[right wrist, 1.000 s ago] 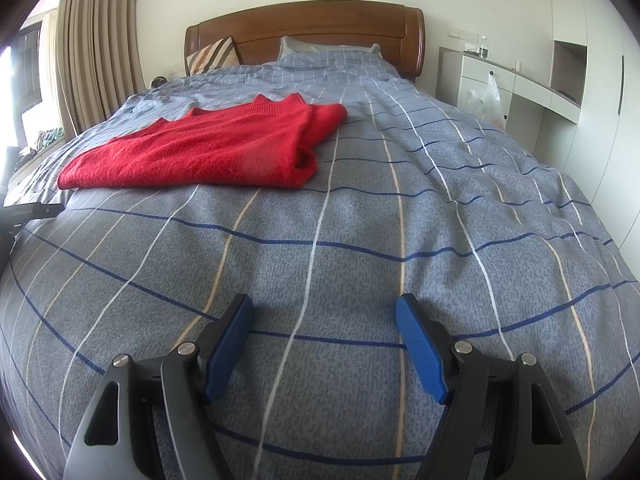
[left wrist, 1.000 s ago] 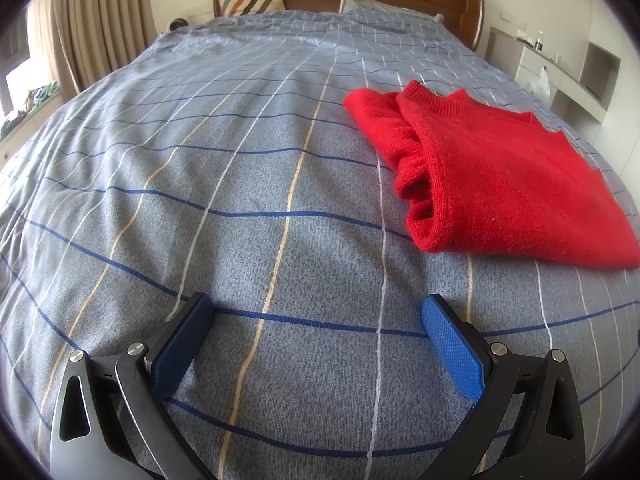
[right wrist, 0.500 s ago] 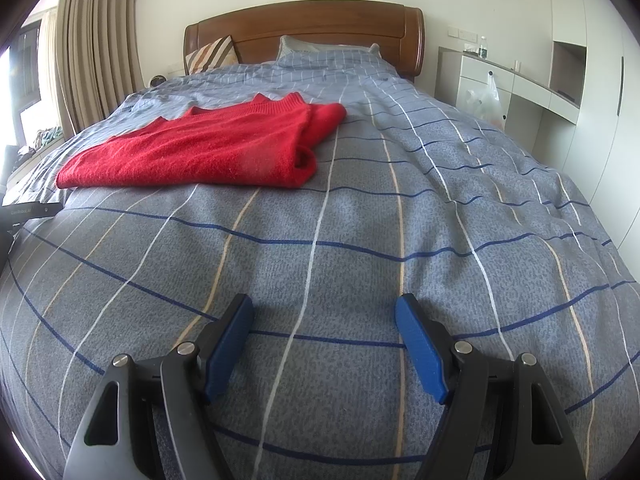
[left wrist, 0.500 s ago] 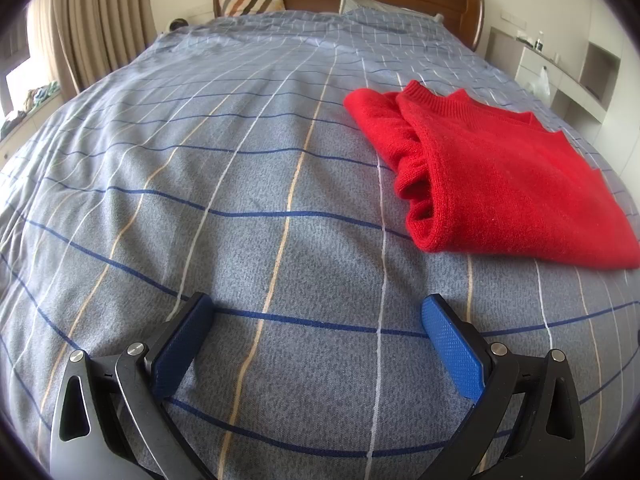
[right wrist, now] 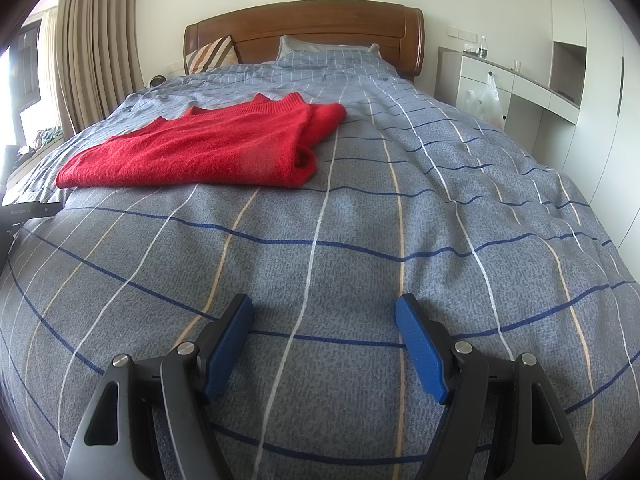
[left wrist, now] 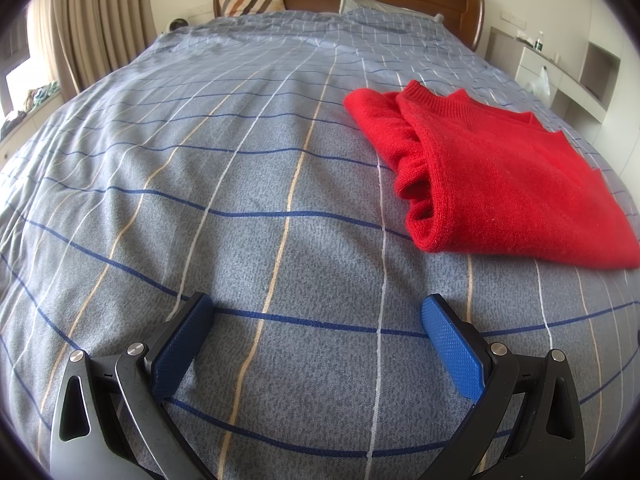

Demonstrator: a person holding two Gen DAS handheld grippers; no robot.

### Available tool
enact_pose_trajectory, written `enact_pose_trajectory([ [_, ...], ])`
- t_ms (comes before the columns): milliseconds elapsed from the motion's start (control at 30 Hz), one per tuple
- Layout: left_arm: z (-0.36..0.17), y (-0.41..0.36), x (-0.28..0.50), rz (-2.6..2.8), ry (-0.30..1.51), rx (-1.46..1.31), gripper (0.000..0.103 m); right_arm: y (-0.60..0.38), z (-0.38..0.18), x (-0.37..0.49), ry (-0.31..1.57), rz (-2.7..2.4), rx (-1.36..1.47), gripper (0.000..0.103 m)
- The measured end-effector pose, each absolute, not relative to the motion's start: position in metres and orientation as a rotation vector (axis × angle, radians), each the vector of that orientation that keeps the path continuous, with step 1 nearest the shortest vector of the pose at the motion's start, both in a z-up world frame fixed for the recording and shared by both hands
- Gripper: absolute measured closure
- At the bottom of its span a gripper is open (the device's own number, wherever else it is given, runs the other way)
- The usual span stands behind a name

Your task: Fold small clothes

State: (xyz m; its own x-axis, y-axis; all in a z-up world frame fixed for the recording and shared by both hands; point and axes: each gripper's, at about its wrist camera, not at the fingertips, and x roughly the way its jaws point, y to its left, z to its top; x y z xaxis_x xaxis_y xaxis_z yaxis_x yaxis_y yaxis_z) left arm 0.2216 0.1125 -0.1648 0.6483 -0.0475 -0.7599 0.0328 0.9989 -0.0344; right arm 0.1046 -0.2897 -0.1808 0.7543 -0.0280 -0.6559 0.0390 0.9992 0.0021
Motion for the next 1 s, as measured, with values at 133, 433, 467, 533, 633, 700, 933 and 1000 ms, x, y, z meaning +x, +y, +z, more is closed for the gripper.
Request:
enact_pose_trajectory([
  [133, -0.165, 0.113, 0.222, -0.046, 0.864, -0.018, 0.000, -0.290, -0.181, 0.105, 0.715, -0.037, 0.016, 0.030],
  [433, -0.165, 0.112, 0.221, -0.045, 0.864, -0.018, 0.000, -0.290, -0.181, 0.104, 0.715, -0.037, 0.015, 0.030],
  [467, -0.165, 0.113, 0.222, -0.046, 0.864, -0.018, 0.000, -0.290, -0.181, 0.105, 0.715, -0.037, 0.015, 0.030],
  [533, -0.165, 0.112, 0.222, -0.046, 0.864, -0.018, 0.000, -0.289, -0.181, 0.104, 0.716, -0.036, 0.015, 0.030],
  [633, -0.165, 0.112, 0.222, -0.045, 0.864, -0.018, 0.000, -0.289, -0.181, 0.105, 0.717, -0.036, 0.016, 0.030],
  [700, -0.165, 0.113, 0.222, -0.045, 0.864, -0.018, 0.000, -0.289, -0.181, 0.105, 0.721, -0.036, 0.017, 0.030],
  [933, -0.165, 0.112, 0.221, -0.045, 0.864, -0.018, 0.000, -0.303, -0.141, 0.129, 0.836, 0.114, 0.196, 0.029],
  [1000, -0.165, 0.112, 0.223, -0.042, 0.864, -0.011, 0.000, -0.316, -0.120, 0.152, 0.815, 0.162, 0.301, 0.029],
])
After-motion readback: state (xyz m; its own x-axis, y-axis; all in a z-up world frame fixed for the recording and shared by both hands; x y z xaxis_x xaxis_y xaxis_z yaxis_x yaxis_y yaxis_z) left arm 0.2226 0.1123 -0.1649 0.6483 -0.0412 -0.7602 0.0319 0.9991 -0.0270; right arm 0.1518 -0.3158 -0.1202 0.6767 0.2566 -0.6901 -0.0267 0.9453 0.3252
